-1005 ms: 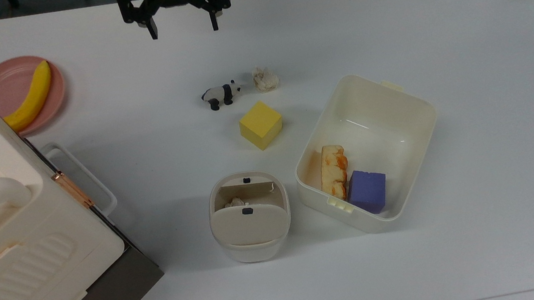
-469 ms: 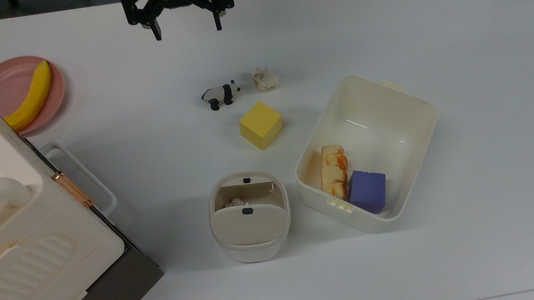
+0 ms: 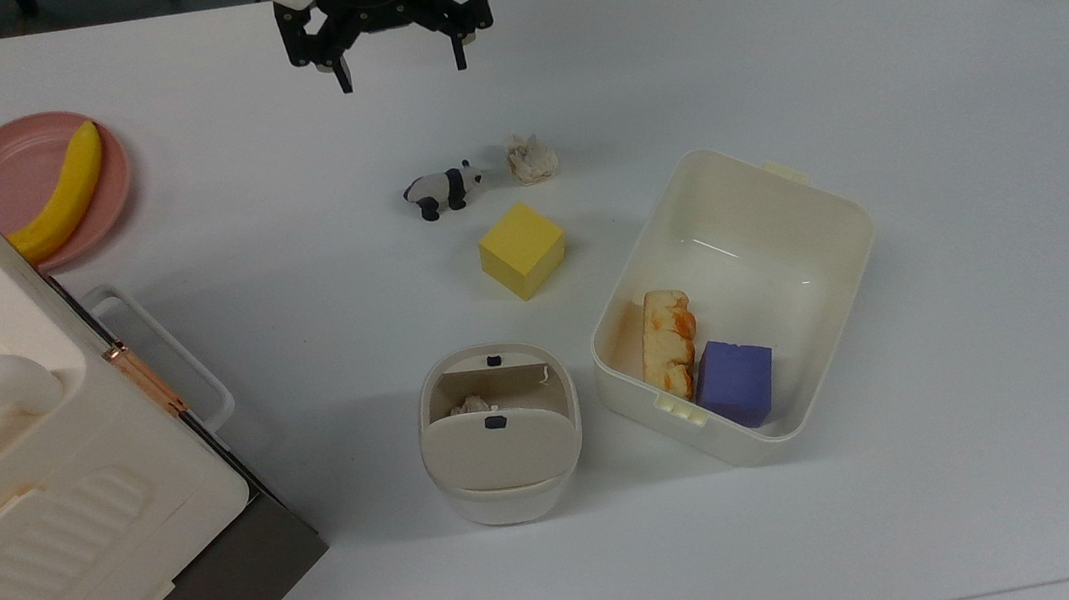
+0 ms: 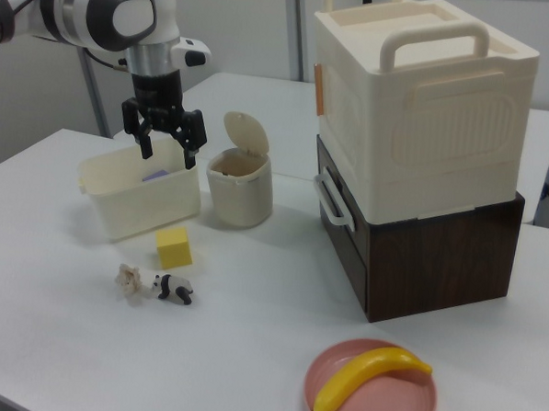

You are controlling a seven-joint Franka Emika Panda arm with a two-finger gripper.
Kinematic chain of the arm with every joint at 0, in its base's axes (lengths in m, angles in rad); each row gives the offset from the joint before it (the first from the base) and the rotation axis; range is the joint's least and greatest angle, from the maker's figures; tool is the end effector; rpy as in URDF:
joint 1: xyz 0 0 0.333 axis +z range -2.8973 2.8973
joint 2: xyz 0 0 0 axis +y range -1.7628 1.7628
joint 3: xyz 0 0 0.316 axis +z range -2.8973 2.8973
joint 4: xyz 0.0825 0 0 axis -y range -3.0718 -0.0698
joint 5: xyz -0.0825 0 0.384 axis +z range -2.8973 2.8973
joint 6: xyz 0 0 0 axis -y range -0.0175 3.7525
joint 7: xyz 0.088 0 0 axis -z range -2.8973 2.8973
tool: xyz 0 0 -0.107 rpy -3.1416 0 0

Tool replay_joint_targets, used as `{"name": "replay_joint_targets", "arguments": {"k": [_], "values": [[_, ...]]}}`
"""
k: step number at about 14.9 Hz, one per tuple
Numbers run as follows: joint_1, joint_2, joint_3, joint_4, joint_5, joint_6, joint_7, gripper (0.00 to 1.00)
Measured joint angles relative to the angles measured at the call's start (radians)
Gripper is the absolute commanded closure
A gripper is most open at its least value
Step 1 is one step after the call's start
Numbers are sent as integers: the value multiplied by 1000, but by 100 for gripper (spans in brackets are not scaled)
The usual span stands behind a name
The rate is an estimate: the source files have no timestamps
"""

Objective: Grab it up and put it in the trash
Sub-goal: 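Move the gripper down over the white crumpled paper beside the panda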

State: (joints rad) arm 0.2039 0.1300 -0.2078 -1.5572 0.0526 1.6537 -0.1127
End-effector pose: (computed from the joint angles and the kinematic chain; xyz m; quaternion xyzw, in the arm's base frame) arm 0.5975 0.0101 0.5647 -0.9984 -0.0524 0.0146 0.0137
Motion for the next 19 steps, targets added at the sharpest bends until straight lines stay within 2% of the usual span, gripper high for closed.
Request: {"name": "replay_joint_targets", "arguments": {"k": [6,9,15,17,19], "values": [[41,23,-5,-30,-26,0,-87,3],[147,25,-55,-99,-39,-1,-89,3],[286,30,-96,-243,-68,49,-89,3],[290,32,-91,-289,-69,103,-89,4],[264,36,-52,-326,-72,145,-89,8]]}}
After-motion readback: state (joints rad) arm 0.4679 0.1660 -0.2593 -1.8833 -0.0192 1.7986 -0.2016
